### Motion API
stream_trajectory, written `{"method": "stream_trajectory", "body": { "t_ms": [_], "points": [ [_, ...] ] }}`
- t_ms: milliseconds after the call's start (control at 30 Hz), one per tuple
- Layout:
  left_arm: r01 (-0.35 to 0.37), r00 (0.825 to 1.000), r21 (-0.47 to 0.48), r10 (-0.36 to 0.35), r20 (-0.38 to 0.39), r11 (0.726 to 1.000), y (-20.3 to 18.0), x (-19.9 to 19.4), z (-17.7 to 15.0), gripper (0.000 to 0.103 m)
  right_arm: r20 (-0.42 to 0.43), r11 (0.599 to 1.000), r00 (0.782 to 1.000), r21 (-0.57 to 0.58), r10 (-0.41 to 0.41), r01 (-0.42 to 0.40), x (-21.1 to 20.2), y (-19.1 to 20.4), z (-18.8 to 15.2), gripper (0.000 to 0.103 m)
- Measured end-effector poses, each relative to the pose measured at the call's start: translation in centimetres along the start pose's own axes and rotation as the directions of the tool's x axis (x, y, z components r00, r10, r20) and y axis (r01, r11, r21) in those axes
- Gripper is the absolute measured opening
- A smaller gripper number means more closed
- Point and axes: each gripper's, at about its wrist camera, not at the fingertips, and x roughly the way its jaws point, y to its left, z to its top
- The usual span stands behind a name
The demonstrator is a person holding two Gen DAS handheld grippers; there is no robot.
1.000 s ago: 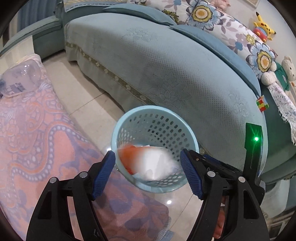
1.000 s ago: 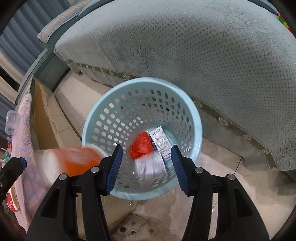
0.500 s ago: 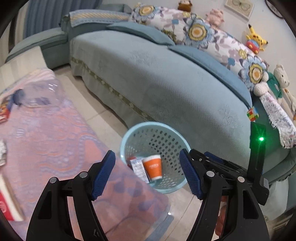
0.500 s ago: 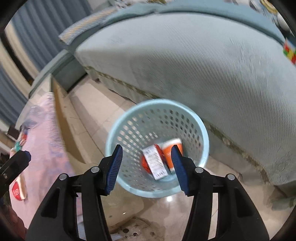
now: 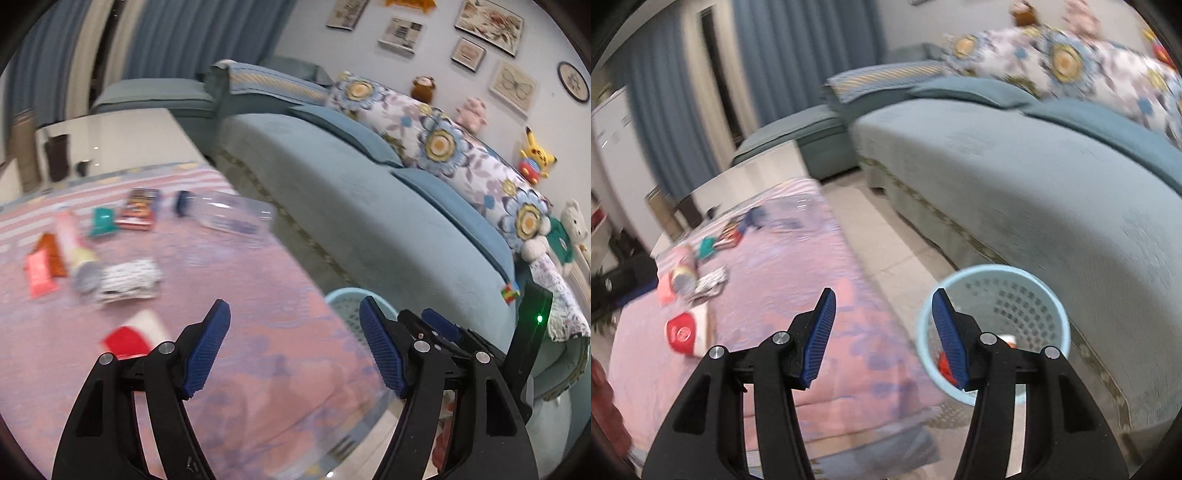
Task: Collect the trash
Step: 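Grasp the red paper cup with the left tool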
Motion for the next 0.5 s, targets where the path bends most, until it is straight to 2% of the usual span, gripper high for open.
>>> {"method": "stream_trajectory", "body": {
  "t_ms": [167, 267, 300, 400, 500],
  "points": [
    [-0.058, 0.998, -0.07, 0.059, 0.016, 0.996, 5.6, -2.5, -1.7, 0.071, -0.025, 0.994, 0.999, -0.105, 0.026, -0.029, 2.1, 4.3, -2.0, 0.05],
    [-0.124, 0.992, -0.122, 0.123, -0.014, 0.985, 9.0, -2.3, -3.3, 0.071, -0.036, 0.989, 0.999, -0.139, 0.039, -0.044, 3.6, 6.1, -2.7, 0.05],
    [-0.144, 0.99, -0.152, 0.141, -0.034, 0.978, 10.4, -1.9, -3.9, 0.071, -0.037, 0.987, 0.999, -0.156, 0.04, -0.046, 4.4, 6.9, -2.7, 0.047],
    [-0.156, 0.987, -0.211, 0.141, -0.083, 0.965, 13.0, -0.5, -5.3, 0.069, -0.05, 0.978, 0.999, -0.209, 0.019, -0.029, 6.7, 8.8, -2.4, 0.044],
    [-0.111, 0.989, -0.247, 0.083, -0.119, 0.963, 14.2, 1.1, -6.4, 0.069, -0.057, 0.975, 0.998, -0.22, -0.001, -0.011, 7.9, 9.5, -2.2, 0.043]
  ]
}}
